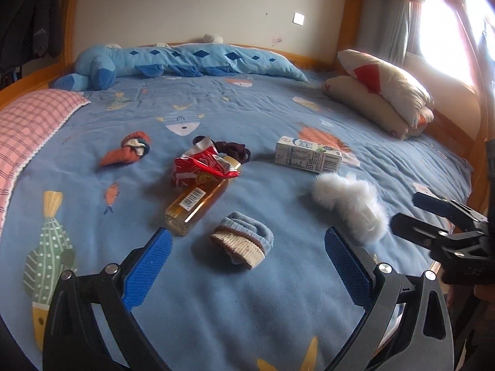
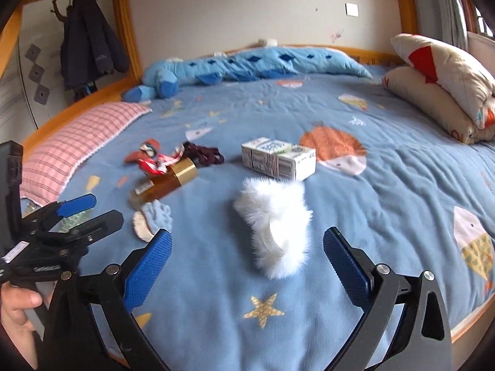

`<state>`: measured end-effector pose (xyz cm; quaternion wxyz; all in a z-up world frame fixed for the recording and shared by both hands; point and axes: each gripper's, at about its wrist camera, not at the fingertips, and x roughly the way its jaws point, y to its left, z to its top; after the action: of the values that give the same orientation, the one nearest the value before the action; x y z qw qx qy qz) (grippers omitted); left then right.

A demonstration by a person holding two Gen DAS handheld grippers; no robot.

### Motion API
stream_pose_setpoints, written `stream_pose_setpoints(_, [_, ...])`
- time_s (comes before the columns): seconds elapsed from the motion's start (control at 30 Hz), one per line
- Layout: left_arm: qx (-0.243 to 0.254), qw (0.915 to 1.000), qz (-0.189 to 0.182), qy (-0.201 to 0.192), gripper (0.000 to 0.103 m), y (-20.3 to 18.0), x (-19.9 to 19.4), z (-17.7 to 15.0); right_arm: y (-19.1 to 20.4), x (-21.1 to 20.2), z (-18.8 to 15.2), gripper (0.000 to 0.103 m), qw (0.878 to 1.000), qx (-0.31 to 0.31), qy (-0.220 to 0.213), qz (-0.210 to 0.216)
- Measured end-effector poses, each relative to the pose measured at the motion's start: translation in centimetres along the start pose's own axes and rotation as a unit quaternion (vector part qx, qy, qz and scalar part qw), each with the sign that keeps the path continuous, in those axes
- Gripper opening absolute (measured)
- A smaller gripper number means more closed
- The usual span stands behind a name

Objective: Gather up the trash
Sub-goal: 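Return both tools to the bed toward the sock and white pom, then grasp the white fluffy pom with the right gripper while the left grasps the grey sock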

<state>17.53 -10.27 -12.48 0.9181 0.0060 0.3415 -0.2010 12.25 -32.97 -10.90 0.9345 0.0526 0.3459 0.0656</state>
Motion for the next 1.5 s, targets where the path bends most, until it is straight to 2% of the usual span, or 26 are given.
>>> stream_pose_setpoints(0.2, [0.012, 0.9997, -0.011, 0.019, 0.099, -0.4, 2.0, 0.4, -1.3, 4.3, 1.0, 0.094, 0.999, 0.003, 0.040, -0.023])
stream_pose_setpoints(0.43, [0.000, 0.9996, -0.013, 0.025, 0.099, -0.4, 3.0, 0.4, -3.2, 8.3, 1.9, 0.082, 0.996, 0.014, 0.092, -0.018])
stream_pose_setpoints(0.47, [-0.003, 0.9995, -0.013, 0.028, 0.099, -0.3, 3.2, 0.3, -3.2, 8.8, 2.0, 0.074, 0.995, 0.012, 0.099, -0.016])
stream_pose_setpoints(0.53, [-0.006, 0.9994, -0.015, 0.032, 0.099, -0.3, 3.3, 0.1, -3.4, 9.8, 1.9, 0.068, 0.993, 0.006, 0.118, -0.021])
stream_pose_setpoints(0.57, [-0.006, 0.9994, -0.014, 0.032, 0.099, -0.3, 3.3, 0.0, -3.4, 10.0, 1.8, 0.057, 0.993, 0.000, 0.118, -0.023])
stream_pose_setpoints(0.6, [-0.004, 0.9994, -0.012, 0.032, 0.099, -0.3, 3.3, -0.1, -3.2, 10.2, 1.8, 0.038, 0.993, -0.012, 0.117, -0.025])
stream_pose_setpoints(0.63, [-0.003, 0.9994, -0.009, 0.033, 0.099, -0.4, 3.4, -0.2, -3.0, 10.2, 1.7, 0.030, 0.992, -0.018, 0.120, -0.026])
stream_pose_setpoints(0.7, [-0.001, 0.9994, -0.004, 0.034, 0.099, -0.3, 3.5, -0.2, -2.8, 9.6, 1.6, 0.024, 0.993, -0.019, 0.116, -0.019])
stream_pose_setpoints(0.83, [-0.001, 0.9993, -0.007, 0.036, 0.099, -0.3, 3.5, -0.1, -2.2, 7.6, 1.5, 0.023, 0.995, 0.008, 0.093, 0.026])
stream_pose_setpoints(0.97, [-0.002, 0.9988, -0.015, 0.046, 0.099, -0.6, 3.7, 0.0, -0.3, 5.5, 1.5, 0.023, 0.996, -0.001, 0.070, 0.062])
stream_pose_setpoints(1.17, [0.012, 0.9983, 0.008, 0.057, 0.098, -1.2, 5.2, 0.1, 1.0, 4.0, 1.2, 0.024, 0.994, -0.005, 0.059, 0.089])
stream_pose_setpoints(1.2, [0.010, 0.9981, 0.013, 0.060, 0.096, -1.1, 5.6, 0.1, 1.0, 4.0, 1.2, 0.024, 0.994, -0.004, 0.060, 0.090])
stream_pose_setpoints(1.23, [0.009, 0.9979, 0.016, 0.062, 0.089, -1.1, 5.8, 0.1, 0.8, 4.2, 1.3, 0.024, 0.994, -0.003, 0.061, 0.092])
stream_pose_setpoints(1.27, [0.006, 0.9974, 0.020, 0.069, 0.072, -1.0, 6.2, 0.1, 0.7, 4.2, 1.3, 0.024, 0.994, -0.001, 0.062, 0.092])
stream_pose_setpoints(1.33, [0.000, 0.9961, 0.025, 0.084, 0.045, -0.7, 6.9, 0.1, 0.7, 4.4, 1.4, 0.024, 0.994, -0.003, 0.063, 0.090])
stream_pose_setpoints(1.4, [-0.012, 0.9961, 0.015, 0.085, 0.042, -0.1, 6.9, 0.1, 0.8, 4.6, 1.4, 0.024, 0.994, -0.004, 0.066, 0.090])
stream_pose_setpoints(1.43, [-0.016, 0.9964, 0.011, 0.083, 0.036, 0.2, 6.8, 0.1, 0.7, 4.7, 1.3, 0.024, 0.994, -0.004, 0.067, 0.091])
stream_pose_setpoints(1.5, [-0.019, 0.9967, 0.003, 0.079, 0.034, 0.6, 6.3, 0.1, 0.8, 4.9, 1.2, 0.024, 0.993, -0.003, 0.070, 0.092])
